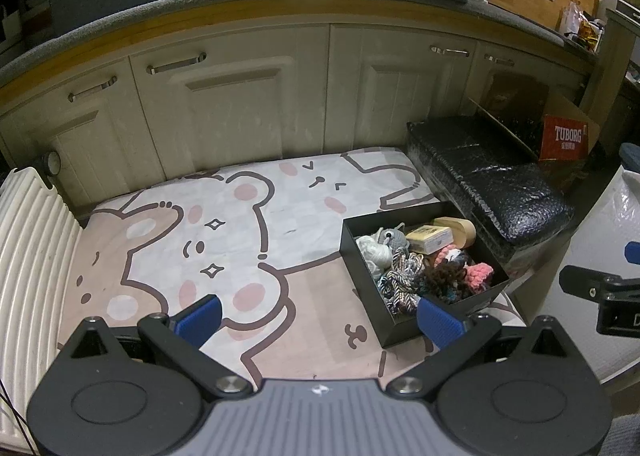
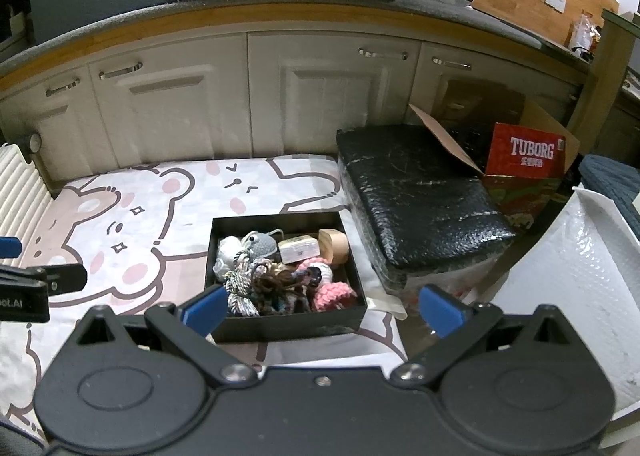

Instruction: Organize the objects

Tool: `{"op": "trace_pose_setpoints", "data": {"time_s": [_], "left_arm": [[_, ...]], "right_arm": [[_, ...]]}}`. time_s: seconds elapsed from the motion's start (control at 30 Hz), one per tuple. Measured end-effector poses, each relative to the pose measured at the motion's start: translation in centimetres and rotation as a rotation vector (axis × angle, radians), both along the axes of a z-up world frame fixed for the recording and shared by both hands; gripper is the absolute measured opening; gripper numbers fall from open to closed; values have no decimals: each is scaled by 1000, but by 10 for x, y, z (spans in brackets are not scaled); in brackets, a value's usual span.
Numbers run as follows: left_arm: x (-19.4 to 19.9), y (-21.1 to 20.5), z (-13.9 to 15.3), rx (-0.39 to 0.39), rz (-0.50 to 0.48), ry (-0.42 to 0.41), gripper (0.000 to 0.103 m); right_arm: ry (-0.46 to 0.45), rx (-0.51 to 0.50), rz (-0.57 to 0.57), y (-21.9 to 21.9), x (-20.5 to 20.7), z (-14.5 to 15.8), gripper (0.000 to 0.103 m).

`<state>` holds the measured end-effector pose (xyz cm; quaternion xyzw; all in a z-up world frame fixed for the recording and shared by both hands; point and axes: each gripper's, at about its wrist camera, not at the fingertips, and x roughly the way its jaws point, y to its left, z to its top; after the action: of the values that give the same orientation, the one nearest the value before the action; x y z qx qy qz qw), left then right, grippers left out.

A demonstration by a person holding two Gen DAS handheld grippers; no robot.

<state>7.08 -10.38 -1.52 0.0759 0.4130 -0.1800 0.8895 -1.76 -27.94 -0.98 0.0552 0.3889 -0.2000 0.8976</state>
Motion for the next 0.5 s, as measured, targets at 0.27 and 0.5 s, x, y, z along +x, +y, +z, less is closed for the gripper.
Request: {"op": "trace_pose_setpoints", "data": {"time_s": [0.27,0.5], "left_arm": [[0,1,0,1,-1,0,102],[0,0,0,3,-1,-1,102]], "right_arm": [[-4,7,-4,0,-1,0,103],[-4,7,-4,0,-1,0,103]]}}
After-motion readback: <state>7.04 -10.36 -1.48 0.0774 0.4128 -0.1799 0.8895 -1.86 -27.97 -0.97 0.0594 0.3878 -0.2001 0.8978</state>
